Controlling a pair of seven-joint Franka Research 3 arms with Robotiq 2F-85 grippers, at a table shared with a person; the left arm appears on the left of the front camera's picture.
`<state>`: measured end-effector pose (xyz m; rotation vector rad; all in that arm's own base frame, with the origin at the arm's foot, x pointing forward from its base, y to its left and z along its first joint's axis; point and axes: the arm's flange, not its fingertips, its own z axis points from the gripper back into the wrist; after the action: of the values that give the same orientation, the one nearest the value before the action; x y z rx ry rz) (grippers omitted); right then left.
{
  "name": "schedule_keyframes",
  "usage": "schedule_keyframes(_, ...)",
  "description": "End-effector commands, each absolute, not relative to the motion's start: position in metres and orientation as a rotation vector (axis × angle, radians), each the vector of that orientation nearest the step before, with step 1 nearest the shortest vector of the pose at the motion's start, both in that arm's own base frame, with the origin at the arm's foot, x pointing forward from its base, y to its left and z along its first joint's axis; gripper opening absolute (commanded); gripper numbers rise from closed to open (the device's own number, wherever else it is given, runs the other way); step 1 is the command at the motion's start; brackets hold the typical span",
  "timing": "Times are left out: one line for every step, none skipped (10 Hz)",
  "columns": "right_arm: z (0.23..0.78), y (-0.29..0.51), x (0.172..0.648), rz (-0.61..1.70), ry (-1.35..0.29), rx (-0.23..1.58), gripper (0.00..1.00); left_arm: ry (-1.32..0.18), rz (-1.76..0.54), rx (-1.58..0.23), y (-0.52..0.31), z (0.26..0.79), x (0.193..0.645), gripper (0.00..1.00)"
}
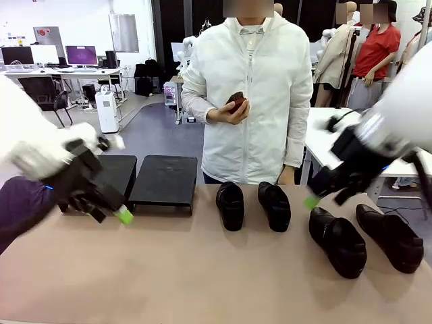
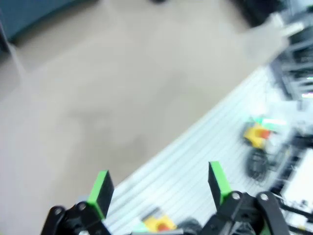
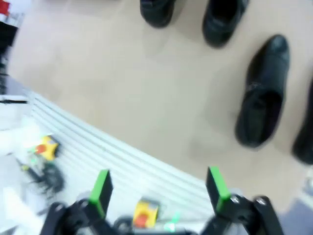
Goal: Organize the shoes by placing them on the stand.
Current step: Pick up one Shoe and place it in the middle of the table.
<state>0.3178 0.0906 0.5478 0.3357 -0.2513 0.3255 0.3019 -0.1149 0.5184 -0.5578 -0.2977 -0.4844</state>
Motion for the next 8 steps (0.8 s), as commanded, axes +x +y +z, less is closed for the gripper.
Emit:
schedule_keyframes(0.578, 0.044, 0.293, 0.205, -0.294, 0.471, 1.0, -0.356, -0.404, -0.741, -0.035, 0.537, 0.267, 1.0)
schedule_keyframes(0.584, -0.005, 0.269, 0.092, -0.363, 0.529, 1.0, -0.397, -0.334, -0.836, 0.017, 0.533, 0.242, 1.0)
schedule_keyframes(0.583, -0.055, 0.25, -0.037, -0.441, 0.587, 1.0, -0.445, -0.247, -0.911, 0.058, 0.517, 0.221, 1.0)
schedule_keyframes(0.575, -0.107, 0.232, -0.197, -0.517, 0.694, 1.0, -0.463, -0.166, -0.976, 0.099, 0.494, 0.204, 1.0)
schedule_keyframes(0.563, -0.14, 0.224, -0.334, -0.56, 0.797, 1.0, -0.486, -0.099, -1.035, 0.124, 0.478, 0.197, 1.0)
schedule_keyframes(0.545, -0.169, 0.223, -0.464, -0.569, 0.892, 1.0, -0.513, -0.027, -1.097, 0.143, 0.459, 0.195, 1.0)
schedule_keyframes(0.535, -0.181, 0.22, -0.544, -0.617, 0.936, 1.0, -0.513, 0.009, -1.108, 0.151, 0.451, 0.199, 1.0)
schedule_keyframes(0.532, -0.18, 0.221, -0.554, -0.645, 0.901, 1.0, -0.522, 0.022, -1.068, 0.147, 0.446, 0.207, 1.0)
